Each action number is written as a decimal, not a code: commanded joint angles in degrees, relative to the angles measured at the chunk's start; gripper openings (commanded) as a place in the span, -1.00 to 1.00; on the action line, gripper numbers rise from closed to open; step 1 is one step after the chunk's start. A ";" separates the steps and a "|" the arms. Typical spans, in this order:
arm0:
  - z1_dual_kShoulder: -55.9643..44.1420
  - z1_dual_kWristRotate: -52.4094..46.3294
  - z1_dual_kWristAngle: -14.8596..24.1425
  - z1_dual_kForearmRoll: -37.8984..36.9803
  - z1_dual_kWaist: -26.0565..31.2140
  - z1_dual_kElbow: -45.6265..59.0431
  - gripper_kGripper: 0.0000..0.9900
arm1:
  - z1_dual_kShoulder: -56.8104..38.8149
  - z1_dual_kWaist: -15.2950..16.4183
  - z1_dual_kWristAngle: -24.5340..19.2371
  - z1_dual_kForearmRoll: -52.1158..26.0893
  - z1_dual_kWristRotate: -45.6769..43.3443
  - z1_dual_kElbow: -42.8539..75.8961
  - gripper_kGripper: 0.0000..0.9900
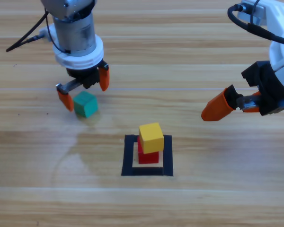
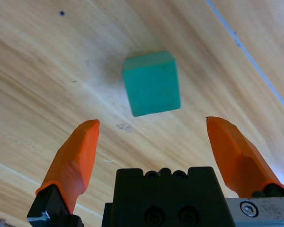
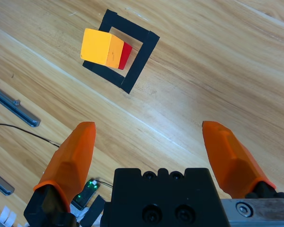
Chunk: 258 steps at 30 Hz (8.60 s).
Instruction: Stack the blocks in the rectangular block: red at the bottom, yellow in the middle, green on top
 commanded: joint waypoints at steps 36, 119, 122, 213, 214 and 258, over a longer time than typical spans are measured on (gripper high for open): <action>1.62 0.62 -3.04 -11.83 3.44 11.77 0.71 | 3.22 -1.55 0.44 -1.65 -0.80 1.52 1.00; -3.74 27.51 -1.90 8.82 -23.28 -7.04 -1.00 | -7.50 -3.84 1.85 0.11 -2.21 4.15 1.00; -2.86 28.22 -1.90 9.17 -23.28 -7.74 -1.00 | -7.50 -3.84 1.85 0.11 -2.30 4.15 1.00; -1.54 28.66 -0.58 9.44 -21.69 -5.63 0.99 | -4.34 -3.93 0.53 -0.24 -5.90 3.10 1.00; -2.16 28.48 -0.32 9.44 -21.69 -5.37 1.00 | -4.34 -3.93 0.53 -0.24 -5.90 3.10 1.00; -42.67 18.37 20.95 -17.55 -34.26 41.21 1.00 | -3.63 -3.84 0.62 -0.24 -5.90 3.01 1.00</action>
